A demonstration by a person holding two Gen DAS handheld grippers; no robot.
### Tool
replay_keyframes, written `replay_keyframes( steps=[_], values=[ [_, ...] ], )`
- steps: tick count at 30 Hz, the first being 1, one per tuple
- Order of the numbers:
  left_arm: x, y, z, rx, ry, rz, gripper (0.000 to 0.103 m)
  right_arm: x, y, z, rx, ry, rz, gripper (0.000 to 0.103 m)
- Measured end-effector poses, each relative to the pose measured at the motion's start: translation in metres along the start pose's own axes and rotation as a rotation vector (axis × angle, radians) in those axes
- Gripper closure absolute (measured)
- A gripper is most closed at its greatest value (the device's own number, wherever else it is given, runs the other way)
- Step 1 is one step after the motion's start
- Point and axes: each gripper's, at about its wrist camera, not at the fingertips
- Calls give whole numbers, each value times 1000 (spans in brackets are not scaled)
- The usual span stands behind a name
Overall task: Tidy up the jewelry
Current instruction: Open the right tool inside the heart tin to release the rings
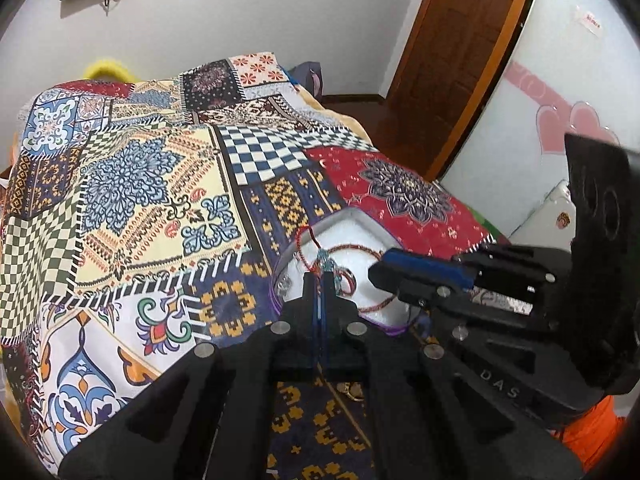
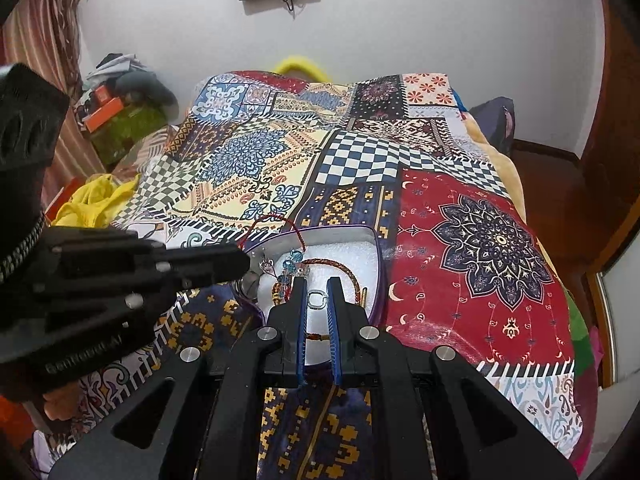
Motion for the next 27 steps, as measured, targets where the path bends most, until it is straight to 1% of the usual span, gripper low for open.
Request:
replay_keyframes(
  steps=[8,10,13,14,15,16,18,20,22,23,24,25,27],
  values=[
    [-2,3,0,6,1,3,101,1,-3,-2,-9,8,-12,94],
    [-2,6,0,12,4,7,96,2,-2,-2,-22,6,-13,94],
    [-3,12,-1,20,12,18,88,2,0,-2,-25,1,-14,91],
    [-3,15,-2,23,15,23,86,2,2,-2,-29,-1,-12,87],
    [-4,18,-2,26,17,28,85,3,3,-3,-32,-3,-10,84],
    [-4,19,-1,29,16,30,85,3,5,-3,-35,-4,-6,83],
    [-5,26,0,37,14,39,85,3,10,-4,-41,-5,7,82],
    [-5,32,1,46,12,49,83,4,16,-5,-46,-1,14,81],
    [-6,38,1,55,10,62,75,5,22,-6,-47,1,23,81],
    [-6,43,1,63,10,70,73,5,25,-7,-49,3,27,80],
    [-7,46,2,70,10,77,69,5,27,-8,-51,4,30,78],
    [-8,49,2,75,9,83,68,4,32,-9,-54,5,36,77],
    [-10,55,2,87,6,87,67,3,37,-11,-59,7,46,70]
  ],
)
Point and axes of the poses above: each gripper's, at about its wrist camera, not at the fingertips, and y roughly against the way its jaws point, z to its right, x to its top, and after that the axes turned 2 degrees about -z, right-handed
